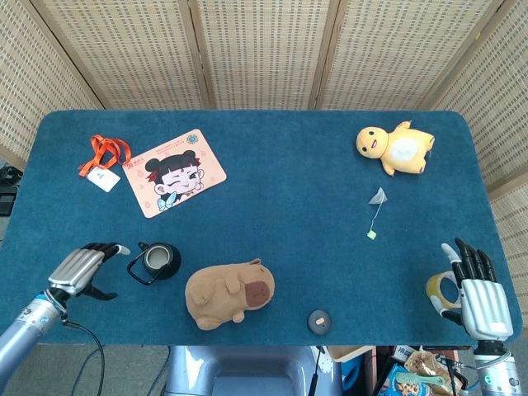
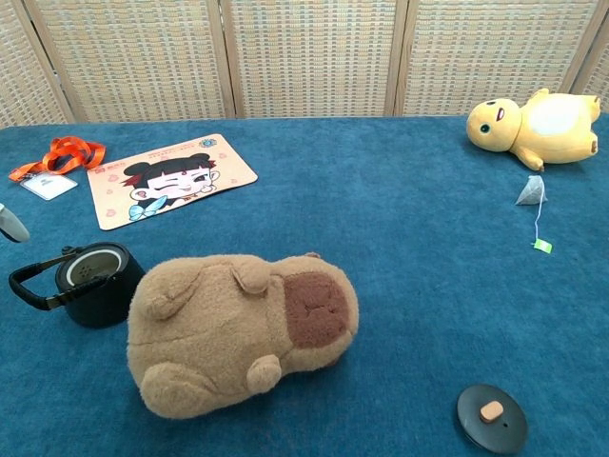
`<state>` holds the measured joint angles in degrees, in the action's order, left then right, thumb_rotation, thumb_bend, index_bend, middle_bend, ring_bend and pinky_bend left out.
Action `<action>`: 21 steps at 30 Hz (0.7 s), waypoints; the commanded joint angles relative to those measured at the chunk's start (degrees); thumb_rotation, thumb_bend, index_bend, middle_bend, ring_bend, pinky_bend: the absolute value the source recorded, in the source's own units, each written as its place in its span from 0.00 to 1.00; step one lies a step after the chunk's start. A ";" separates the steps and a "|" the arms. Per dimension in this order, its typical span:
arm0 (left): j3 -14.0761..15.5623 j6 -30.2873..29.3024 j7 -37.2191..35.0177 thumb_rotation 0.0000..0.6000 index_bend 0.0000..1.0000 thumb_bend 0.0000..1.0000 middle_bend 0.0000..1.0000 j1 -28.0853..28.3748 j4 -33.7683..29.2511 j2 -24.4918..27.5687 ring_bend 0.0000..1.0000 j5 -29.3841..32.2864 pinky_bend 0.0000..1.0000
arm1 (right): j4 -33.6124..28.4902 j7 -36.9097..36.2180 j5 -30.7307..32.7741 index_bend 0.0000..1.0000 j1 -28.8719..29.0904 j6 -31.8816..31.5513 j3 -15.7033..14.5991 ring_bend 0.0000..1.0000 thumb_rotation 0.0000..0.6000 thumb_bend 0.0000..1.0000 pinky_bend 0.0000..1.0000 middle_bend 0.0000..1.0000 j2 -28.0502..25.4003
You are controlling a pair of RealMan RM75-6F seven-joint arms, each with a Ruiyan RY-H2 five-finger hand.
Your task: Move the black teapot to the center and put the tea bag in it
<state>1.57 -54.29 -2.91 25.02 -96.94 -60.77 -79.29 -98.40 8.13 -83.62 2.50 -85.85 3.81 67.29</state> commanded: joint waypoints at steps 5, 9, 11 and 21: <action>-1.18 -4.90 5.83 1.00 0.24 0.10 0.19 -1.43 -0.83 -1.66 0.16 0.13 0.17 | 0.18 -0.26 0.01 0.00 -0.15 -0.24 0.05 0.00 1.00 0.38 0.02 0.02 -0.08; -1.67 -5.62 8.65 1.00 0.24 0.10 0.17 -1.02 0.17 -3.10 0.13 -0.12 0.15 | 0.28 -0.47 0.17 0.00 -0.36 -0.54 0.12 0.00 1.00 0.38 0.02 0.02 -0.20; -1.90 -5.94 9.71 1.00 0.24 0.10 0.16 -0.82 0.71 -3.91 0.11 -0.28 0.12 | 0.26 -0.51 0.17 0.00 -0.44 -0.61 0.09 0.00 1.00 0.38 0.02 0.02 -0.24; -1.40 -5.99 11.34 1.00 0.21 0.11 0.08 -0.23 2.32 -7.17 0.02 -1.94 0.01 | 0.37 -0.77 0.57 0.00 -0.73 -0.82 0.20 0.00 1.00 0.38 0.02 0.02 -0.29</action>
<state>-0.05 -60.35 8.33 24.74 -94.76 -67.69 -80.96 -98.04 7.37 -83.06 1.77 -86.66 4.01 67.00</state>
